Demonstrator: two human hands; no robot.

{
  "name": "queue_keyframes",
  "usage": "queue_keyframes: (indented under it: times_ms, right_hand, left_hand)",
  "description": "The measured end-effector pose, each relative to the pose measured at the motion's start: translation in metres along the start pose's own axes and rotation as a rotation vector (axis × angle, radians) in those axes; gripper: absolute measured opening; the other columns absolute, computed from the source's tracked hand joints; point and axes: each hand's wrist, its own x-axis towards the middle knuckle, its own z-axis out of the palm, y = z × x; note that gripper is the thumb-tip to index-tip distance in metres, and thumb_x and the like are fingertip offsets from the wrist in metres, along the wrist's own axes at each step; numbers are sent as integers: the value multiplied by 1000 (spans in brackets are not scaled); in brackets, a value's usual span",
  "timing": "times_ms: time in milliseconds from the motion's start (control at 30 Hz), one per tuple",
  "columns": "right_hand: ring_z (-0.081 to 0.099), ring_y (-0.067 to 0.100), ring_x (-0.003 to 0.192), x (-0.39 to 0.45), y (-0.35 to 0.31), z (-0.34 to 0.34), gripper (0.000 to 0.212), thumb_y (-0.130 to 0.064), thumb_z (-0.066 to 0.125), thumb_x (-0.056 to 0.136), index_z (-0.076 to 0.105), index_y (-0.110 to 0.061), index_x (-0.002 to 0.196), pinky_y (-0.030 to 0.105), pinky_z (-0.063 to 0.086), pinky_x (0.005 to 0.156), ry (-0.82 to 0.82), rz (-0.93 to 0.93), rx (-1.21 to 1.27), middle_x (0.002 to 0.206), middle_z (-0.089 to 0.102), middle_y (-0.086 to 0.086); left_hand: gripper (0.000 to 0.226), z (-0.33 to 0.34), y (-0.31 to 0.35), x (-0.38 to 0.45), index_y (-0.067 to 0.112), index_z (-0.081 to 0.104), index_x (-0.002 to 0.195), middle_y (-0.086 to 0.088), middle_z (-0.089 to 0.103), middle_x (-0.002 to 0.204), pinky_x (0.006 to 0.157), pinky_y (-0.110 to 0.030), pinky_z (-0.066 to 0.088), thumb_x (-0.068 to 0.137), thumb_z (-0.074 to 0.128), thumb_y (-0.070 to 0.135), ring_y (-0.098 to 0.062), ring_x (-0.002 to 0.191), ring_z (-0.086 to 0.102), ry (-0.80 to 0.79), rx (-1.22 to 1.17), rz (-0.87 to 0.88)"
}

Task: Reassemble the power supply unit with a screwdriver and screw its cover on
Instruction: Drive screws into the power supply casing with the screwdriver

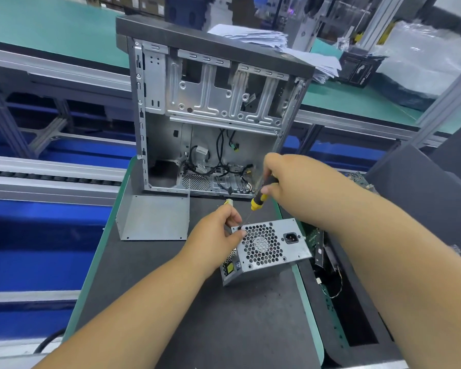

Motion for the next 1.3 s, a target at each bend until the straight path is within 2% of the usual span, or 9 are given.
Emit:
queue_keyframes:
  times_ms: [100, 200, 333, 433, 700, 833, 933, 1167, 1300]
  right_hand:
    - [41, 21, 58, 5, -7, 7, 48, -54, 39, 99, 39, -17, 69, 27, 27, 48, 103, 178, -286, 67, 43, 1]
    - [36, 18, 52, 7, -10, 17, 54, -56, 29, 101, 36, -15, 66, 26, 24, 46, 163, 236, -366, 63, 40, 0]
    - [45, 16, 63, 3, -6, 18, 24, -41, 42, 102, 38, -17, 102, 32, 27, 50, 104, -1, 65, 80, 46, -2]
    - [46, 16, 68, 1, -7, 17, 13, -28, 50, 101, 43, -18, 105, 31, 26, 52, 129, -150, 121, 85, 48, -2]
    - [34, 18, 47, 5, -11, 30, 60, -63, 25, 98, 37, -16, 64, 25, 22, 46, 257, 342, -319, 59, 39, 0]
    - [48, 18, 65, -3, -2, 22, 33, -52, 36, 100, 42, -20, 96, 32, 34, 61, 112, 90, 50, 79, 48, -4]
    - [47, 12, 66, -7, -3, 8, 11, -33, 50, 100, 44, -24, 103, 27, 25, 51, 11, -68, 156, 86, 49, -5]
    - [37, 16, 49, 9, -15, 17, 64, -69, 27, 94, 42, -16, 62, 24, 23, 46, 159, 242, -352, 58, 43, 0]
    - [40, 12, 57, 3, -19, 20, 53, -68, 27, 94, 42, -20, 77, 29, 22, 49, 171, 78, -123, 69, 45, -4]
  left_hand:
    - [23, 0, 0, -1, 41, 51, 85, 19, 59, 90, 63, -18, 42, 85, 71, 30, 0, 67, 52, 3, 13, -5]
    - [22, 0, -1, 1, 39, 52, 83, 18, 60, 90, 65, -23, 46, 85, 71, 29, -3, 68, 53, 14, 4, -21]
    - [23, -1, 0, 5, 39, 51, 83, 15, 59, 89, 65, -26, 48, 84, 72, 30, -5, 69, 54, 16, 8, -24]
    - [23, 0, -1, 4, 40, 51, 84, 16, 59, 88, 65, -26, 49, 84, 72, 31, -4, 69, 54, 19, 13, -21]
    - [25, 3, -2, 2, 42, 51, 82, 18, 59, 87, 65, -23, 47, 84, 72, 29, -2, 70, 54, 44, 15, -27]
    - [24, 2, -1, 5, 40, 52, 80, 16, 60, 87, 66, -24, 46, 83, 73, 27, -2, 68, 53, 42, -9, -22]
    - [24, 2, -2, 6, 40, 52, 81, 15, 60, 87, 65, -25, 47, 82, 73, 28, -2, 67, 53, 39, -12, -16]
    - [22, 4, -3, 3, 36, 52, 82, 15, 60, 89, 68, -31, 52, 84, 72, 27, -4, 64, 51, 55, -3, -29]
    - [24, 3, -1, 5, 37, 50, 81, 13, 60, 89, 66, -27, 48, 85, 71, 27, -5, 67, 51, 46, -3, -31]
